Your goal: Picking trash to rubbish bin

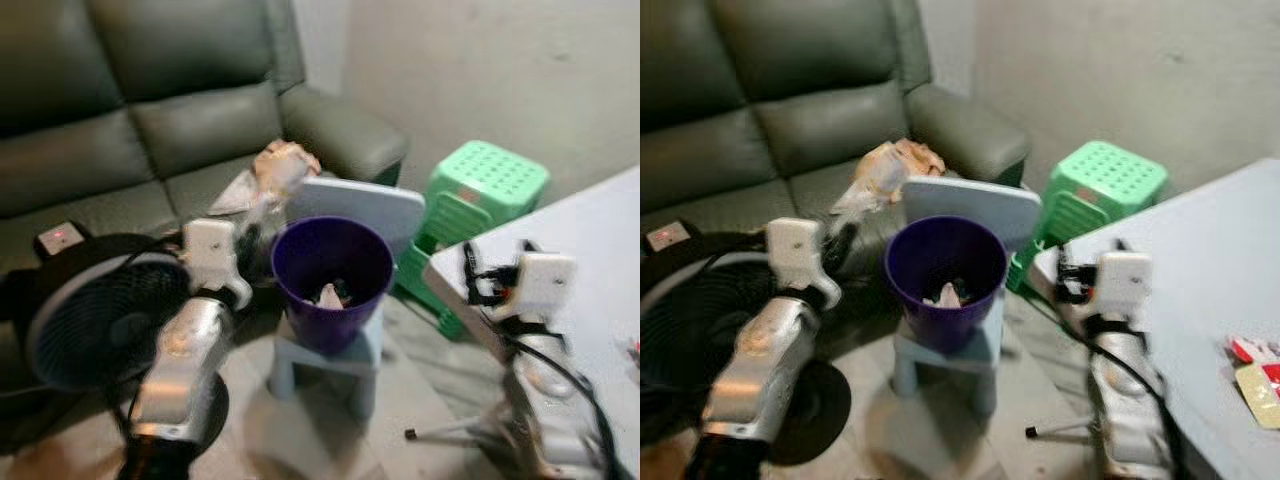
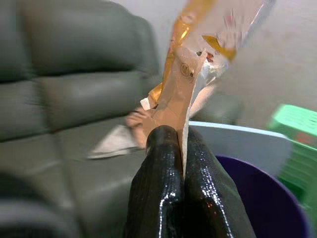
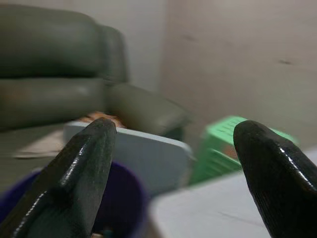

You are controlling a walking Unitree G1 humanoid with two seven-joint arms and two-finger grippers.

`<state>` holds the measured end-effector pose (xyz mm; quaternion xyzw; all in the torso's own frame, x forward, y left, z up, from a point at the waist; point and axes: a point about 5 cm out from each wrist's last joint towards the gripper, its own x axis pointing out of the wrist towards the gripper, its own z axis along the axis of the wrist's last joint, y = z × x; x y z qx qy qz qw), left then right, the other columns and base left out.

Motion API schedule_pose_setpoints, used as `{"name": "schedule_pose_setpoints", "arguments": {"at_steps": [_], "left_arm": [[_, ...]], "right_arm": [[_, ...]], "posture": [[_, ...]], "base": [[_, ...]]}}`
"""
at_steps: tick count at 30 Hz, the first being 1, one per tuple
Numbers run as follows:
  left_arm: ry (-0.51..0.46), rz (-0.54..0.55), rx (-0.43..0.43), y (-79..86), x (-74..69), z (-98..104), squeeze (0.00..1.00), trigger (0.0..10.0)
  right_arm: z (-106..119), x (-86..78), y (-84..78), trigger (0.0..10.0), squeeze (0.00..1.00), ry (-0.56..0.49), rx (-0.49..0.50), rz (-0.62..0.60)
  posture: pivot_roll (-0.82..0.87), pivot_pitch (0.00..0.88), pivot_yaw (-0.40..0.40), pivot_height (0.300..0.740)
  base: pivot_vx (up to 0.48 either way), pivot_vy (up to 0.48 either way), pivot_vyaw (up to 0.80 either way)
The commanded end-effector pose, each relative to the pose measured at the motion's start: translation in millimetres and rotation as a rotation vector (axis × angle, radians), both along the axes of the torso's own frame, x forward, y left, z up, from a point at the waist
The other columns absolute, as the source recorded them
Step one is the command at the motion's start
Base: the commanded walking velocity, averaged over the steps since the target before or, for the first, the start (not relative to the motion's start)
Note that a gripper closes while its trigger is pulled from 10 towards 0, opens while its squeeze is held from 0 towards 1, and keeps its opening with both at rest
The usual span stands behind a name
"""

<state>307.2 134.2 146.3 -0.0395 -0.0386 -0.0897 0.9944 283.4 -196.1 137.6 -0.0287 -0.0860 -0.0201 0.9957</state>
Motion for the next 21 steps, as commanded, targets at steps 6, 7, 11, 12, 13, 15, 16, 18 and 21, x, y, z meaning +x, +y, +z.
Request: {"name": "schedule_pose_setpoints", "arguments": {"at_steps": [6,7,11,12,13,15,16,18,21], "left_arm": [[0.004,-0.062,0.005,-12.7,-5.9,-2.3,0.0,10.0],[0.005,-0.06,0.003,-12.4,-5.8,-2.5,0.0,10.0],[0.022,-0.05,-0.026,-9.8,-5.0,-3.9,0.0,10.0],[0.017,-0.047,-0.028,-8.3,-4.0,-3.0,0.0,10.0],[0.017,-0.045,-0.029,-7.5,-3.5,-2.7,0.0,10.0],[0.012,-0.042,-0.029,-6.3,-2.5,-1.7,0.0,10.0],[0.011,-0.04,-0.029,-5.7,-2.0,-1.2,0.0,10.0],[0.009,-0.038,-0.03,-5.2,-1.3,-0.6,0.0,10.0],[0.01,-0.038,-0.029,-4.6,-0.6,-0.3,0.0,10.0]], "right_arm": [[-3.2,-2.5,-6.3,10.0,0.0,0.03,0.001,0.065],[-3.5,-2.5,-6.3,10.0,0.0,0.032,0.001,0.071],[-2.7,-2.9,-7.8,10.0,0.0,0.028,-0.002,0.08],[-2.6,-2.6,-7.5,10.0,0.0,0.028,-0.002,0.089],[-2.6,-2.5,-6.9,10.0,0.0,0.029,0.002,0.097],[-2.4,-2.4,-5.5,10.0,0.0,0.028,0.006,0.109],[-2.7,-2.4,-4.3,10.0,0.0,0.029,0.007,0.115],[-3.2,-2.5,-2.5,10.0,0.0,0.029,0.01,0.126],[-3.9,-2.5,-0.6,10.0,0.0,0.032,0.01,0.138]], "posture": [[0.01,0.064,-0.036,0.74],[0.01,0.064,-0.036,0.74],[0.01,0.061,-0.036,0.74],[0.01,0.059,-0.037,0.74],[0.01,0.058,-0.037,0.74],[0.01,0.057,-0.037,0.74],[0.01,0.054,-0.036,0.74],[0.01,0.053,-0.037,0.74],[0.01,0.052,-0.036,0.74]], "base": [[0.0,0.0,0.0],[0.0,0.0,0.0],[0.0,0.0,0.0],[0.0,0.0,0.0],[0.0,0.0,0.0],[0.129,0.0,0.0],[0.341,0.0,0.0],[0.353,0.0,0.0],[0.379,0.0,0.0]]}}
